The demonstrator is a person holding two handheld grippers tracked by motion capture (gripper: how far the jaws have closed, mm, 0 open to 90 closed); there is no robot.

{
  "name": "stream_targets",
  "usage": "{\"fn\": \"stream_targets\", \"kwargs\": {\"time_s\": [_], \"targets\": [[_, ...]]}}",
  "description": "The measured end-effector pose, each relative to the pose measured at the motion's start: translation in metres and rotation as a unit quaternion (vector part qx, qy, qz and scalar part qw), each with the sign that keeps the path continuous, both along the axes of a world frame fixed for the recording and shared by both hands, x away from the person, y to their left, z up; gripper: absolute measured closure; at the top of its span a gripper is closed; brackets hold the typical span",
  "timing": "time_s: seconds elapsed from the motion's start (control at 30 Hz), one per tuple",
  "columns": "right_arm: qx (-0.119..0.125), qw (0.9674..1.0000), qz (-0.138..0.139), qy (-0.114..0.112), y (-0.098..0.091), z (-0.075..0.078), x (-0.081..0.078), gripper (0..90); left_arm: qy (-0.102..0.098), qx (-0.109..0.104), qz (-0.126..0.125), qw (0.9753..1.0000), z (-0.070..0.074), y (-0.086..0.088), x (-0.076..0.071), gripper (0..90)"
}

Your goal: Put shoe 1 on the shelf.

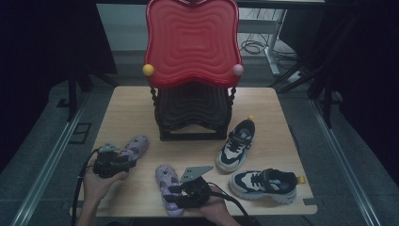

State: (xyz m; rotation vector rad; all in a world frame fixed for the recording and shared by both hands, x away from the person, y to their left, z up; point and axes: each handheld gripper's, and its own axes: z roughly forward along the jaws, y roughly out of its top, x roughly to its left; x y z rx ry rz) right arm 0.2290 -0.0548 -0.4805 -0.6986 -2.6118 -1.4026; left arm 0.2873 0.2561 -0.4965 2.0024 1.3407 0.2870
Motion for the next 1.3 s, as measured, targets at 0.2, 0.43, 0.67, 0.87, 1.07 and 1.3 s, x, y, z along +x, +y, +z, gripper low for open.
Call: {"fn": "stream_targets", "kwargs": {"time_s": [0.2,0.43,0.67,0.87,1.07,1.3], "targets": [[-0.028,0.9996,-0.011,0.003,0.01,-0.005,-0.007,61.6,0.002,0.002,-0.003,1.0,-0.002,0.0,0.003,61.8],[-0.053,0.9984,-0.019,0.0,0.022,-0.008,-0.008,61.4,0.005,0.001,-0.003,1.0,-0.003,-0.001,0.004,64.4],[-0.076,0.9962,-0.042,0.002,0.03,-0.01,-0.01,61.5,0.005,-0.003,-0.006,1.0,-0.003,0.0,0.005,66.1],[-0.1,0.9931,-0.061,-0.004,0.038,-0.01,-0.013,62.0,0.003,0.001,-0.012,0.9999,-0.003,-0.001,0.006,66.9],[-0.124,0.9898,-0.069,-0.011,0.046,-0.013,-0.013,62.8,0.004,0.015,-0.02,0.9997,-0.003,-0.006,0.007,69.9],[-0.132,0.9892,-0.063,-0.011,0.049,-0.015,-0.012,67.9,0.008,0.039,-0.016,0.9991,-0.008,-0.012,0.01,77.7]]}}
